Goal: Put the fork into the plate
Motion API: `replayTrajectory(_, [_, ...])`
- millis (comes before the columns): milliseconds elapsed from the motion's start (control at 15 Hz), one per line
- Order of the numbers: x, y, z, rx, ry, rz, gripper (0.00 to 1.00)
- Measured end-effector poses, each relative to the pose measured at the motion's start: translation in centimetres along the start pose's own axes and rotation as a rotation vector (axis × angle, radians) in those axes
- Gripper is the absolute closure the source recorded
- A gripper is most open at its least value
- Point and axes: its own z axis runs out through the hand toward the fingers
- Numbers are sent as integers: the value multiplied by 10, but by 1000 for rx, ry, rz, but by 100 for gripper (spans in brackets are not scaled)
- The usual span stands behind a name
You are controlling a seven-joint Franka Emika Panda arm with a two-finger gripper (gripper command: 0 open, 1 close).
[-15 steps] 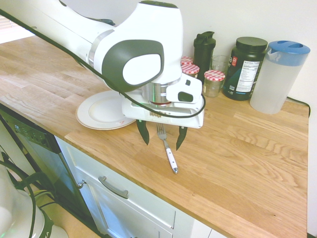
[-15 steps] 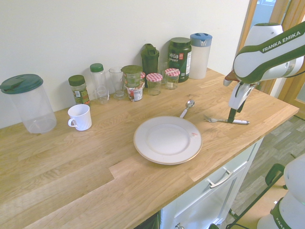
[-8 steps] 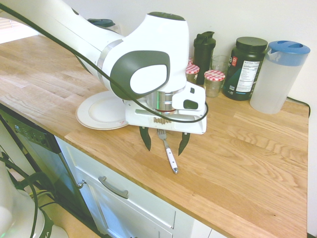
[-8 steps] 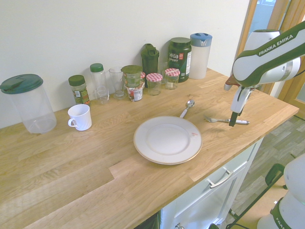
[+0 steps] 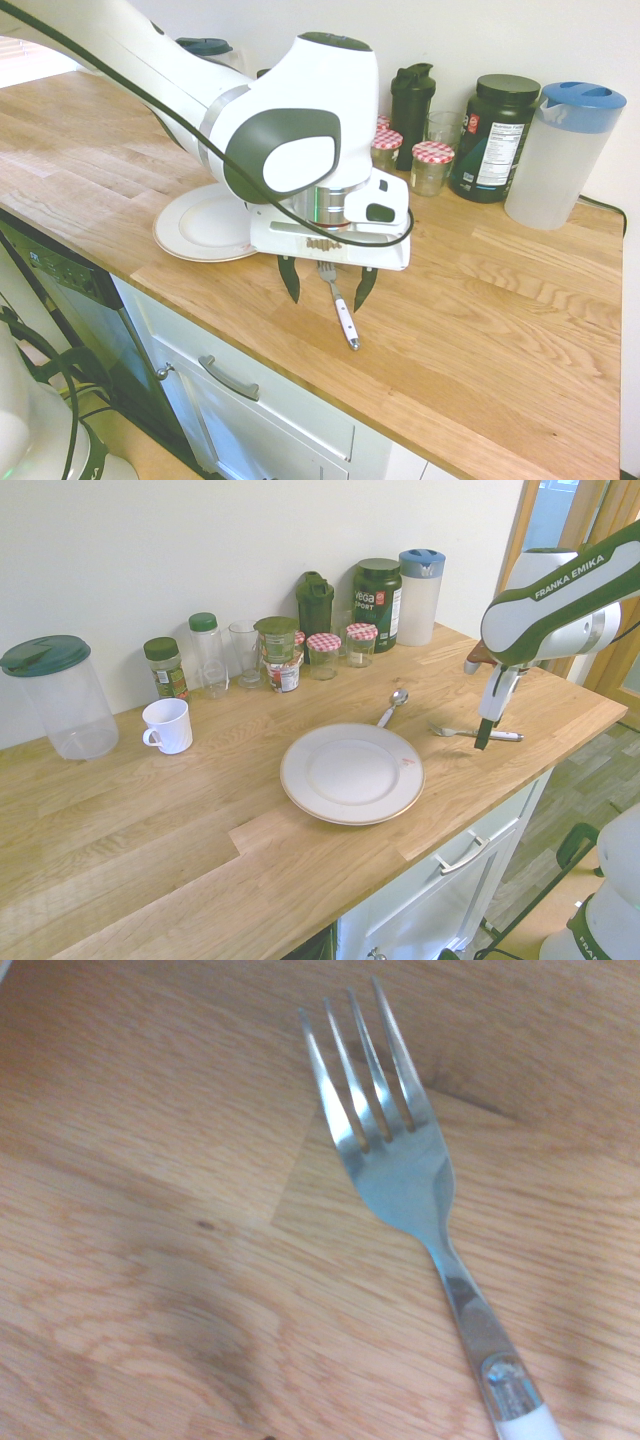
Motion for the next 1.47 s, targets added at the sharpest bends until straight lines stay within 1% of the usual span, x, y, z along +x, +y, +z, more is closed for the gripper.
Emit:
replayTrajectory(400, [3,5,11,12,-3,6,100])
replayTrajectory(1467, [6,-1,11,17,14,-6,100])
